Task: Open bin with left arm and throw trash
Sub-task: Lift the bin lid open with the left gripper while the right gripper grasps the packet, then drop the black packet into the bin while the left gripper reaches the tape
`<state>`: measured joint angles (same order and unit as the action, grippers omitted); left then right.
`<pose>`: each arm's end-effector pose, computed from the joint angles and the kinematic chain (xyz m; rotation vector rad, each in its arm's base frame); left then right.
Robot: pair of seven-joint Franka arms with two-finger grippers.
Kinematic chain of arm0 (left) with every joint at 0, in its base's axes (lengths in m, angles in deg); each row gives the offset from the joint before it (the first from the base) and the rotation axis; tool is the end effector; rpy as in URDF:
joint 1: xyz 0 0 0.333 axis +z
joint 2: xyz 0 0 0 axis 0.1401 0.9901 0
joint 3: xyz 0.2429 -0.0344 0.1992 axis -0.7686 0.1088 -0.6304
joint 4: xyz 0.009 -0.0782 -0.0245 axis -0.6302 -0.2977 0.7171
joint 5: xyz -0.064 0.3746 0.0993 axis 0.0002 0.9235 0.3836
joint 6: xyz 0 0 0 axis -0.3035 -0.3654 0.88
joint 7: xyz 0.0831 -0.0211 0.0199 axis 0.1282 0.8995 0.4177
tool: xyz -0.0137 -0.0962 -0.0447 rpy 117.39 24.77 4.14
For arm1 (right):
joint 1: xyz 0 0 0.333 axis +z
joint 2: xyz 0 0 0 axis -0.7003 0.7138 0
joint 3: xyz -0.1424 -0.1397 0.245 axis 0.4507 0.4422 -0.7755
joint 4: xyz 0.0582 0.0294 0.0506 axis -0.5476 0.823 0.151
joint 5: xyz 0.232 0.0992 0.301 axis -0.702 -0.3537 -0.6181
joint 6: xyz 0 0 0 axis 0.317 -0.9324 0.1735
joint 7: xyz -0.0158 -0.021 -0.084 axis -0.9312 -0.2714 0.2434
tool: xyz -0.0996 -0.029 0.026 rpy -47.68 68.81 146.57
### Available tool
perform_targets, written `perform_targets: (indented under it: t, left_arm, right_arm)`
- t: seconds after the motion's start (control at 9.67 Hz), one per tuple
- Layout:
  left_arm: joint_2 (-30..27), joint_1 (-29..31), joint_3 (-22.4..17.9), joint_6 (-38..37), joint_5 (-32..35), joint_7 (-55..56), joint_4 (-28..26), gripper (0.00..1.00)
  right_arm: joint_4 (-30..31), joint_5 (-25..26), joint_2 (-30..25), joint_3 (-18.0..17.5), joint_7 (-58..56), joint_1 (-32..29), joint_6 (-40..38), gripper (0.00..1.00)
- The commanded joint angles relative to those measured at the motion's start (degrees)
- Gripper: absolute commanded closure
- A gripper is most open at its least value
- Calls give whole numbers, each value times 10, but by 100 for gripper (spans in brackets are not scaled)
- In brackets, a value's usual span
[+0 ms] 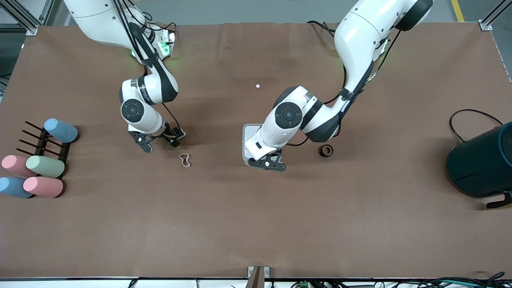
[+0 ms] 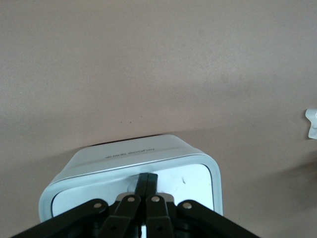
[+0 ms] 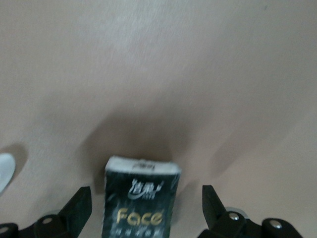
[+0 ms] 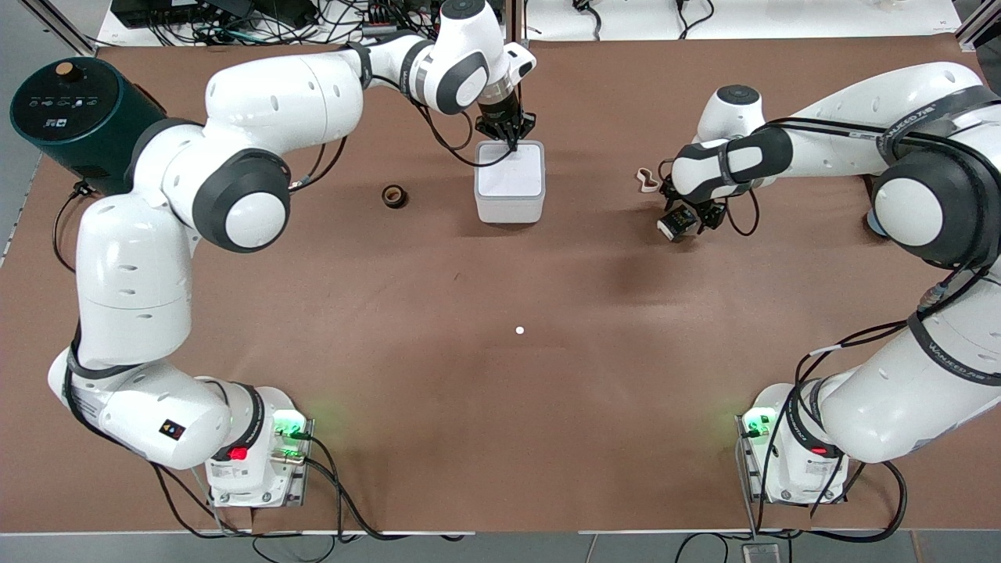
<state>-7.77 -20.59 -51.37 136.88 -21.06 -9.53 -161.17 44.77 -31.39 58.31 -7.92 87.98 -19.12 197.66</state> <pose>0.5613 -0.4908 0.2904 2.9043 -0.1938 -0.0003 0.4698 0.1617 0.1787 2.7886 -1.2588 -0.2136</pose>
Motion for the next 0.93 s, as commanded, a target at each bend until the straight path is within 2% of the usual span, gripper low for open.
perform_targets:
  t: [0.0,0.1,0.21,0.41,0.52,0.62,0.72,0.83]
  left_arm:
    - [-14,5,-1,-28,8,25,-31,100]
    - [-54,3,-1,-92,8,44,-25,100]
    - [-93,9,1,-162,9,37,-24,100]
    - [-122,56,1,-238,9,-63,-29,97]
    - [-116,85,1,-239,9,-136,-33,95]
    - [-101,118,1,-235,10,-207,-46,81]
    - [-100,139,1,-199,10,-267,-86,62]
    - [-114,151,2,-144,11,-287,-147,34]
  right_arm:
    - [15,-22,-11,2,15,17,21,67]
    - [15,-22,0,2,15,18,40,91]
    - [14,-21,4,2,15,19,48,100]
    - [0,-22,-24,2,19,14,31,100]
    - [-43,-22,-57,2,37,12,-42,100]
    - [-135,-23,-58,2,48,11,-139,100]
    - [-254,-23,-49,2,62,10,-256,100]
    - [-341,-31,-16,2,78,25,-295,100]
